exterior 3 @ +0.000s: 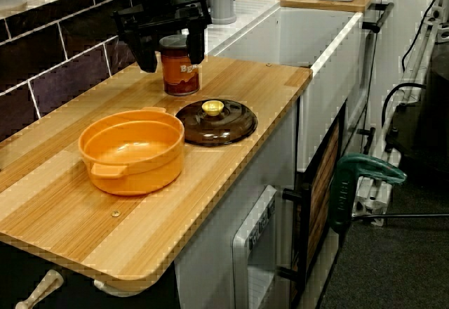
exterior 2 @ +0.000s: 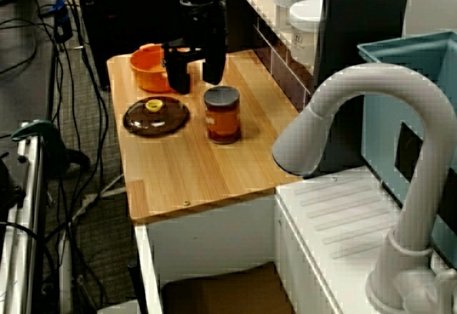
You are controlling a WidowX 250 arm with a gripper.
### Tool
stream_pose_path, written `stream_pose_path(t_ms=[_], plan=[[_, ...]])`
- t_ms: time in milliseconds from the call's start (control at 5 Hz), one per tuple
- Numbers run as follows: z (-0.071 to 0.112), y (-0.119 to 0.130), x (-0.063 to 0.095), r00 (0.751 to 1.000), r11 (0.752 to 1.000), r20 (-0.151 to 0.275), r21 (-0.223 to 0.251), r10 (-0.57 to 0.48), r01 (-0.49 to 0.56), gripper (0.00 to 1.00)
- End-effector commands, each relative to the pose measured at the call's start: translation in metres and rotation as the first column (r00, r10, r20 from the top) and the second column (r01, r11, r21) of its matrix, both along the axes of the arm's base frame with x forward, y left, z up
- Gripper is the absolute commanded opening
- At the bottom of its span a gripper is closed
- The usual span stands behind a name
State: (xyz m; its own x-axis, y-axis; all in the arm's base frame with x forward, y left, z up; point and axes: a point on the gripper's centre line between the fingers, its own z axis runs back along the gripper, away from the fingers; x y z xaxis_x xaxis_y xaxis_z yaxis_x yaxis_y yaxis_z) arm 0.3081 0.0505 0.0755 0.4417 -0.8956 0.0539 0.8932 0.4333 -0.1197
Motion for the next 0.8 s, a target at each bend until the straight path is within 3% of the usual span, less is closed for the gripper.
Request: stream_pose_path(t_ms=[0,400,600], plan=[[0.0079,-0.0080,0.0143,1.000,1.000,0.012,-0.025,0.003,-0.003,1.00],[0.0079,-0.0123,0.0216,1.000,1.000,0.006,-0.029,0.010,-0.010,1.00],[0.0092,-0.0154,0.0162,1.000,0.999,-0.003,-0.038,0.004,-0.004,1.00]])
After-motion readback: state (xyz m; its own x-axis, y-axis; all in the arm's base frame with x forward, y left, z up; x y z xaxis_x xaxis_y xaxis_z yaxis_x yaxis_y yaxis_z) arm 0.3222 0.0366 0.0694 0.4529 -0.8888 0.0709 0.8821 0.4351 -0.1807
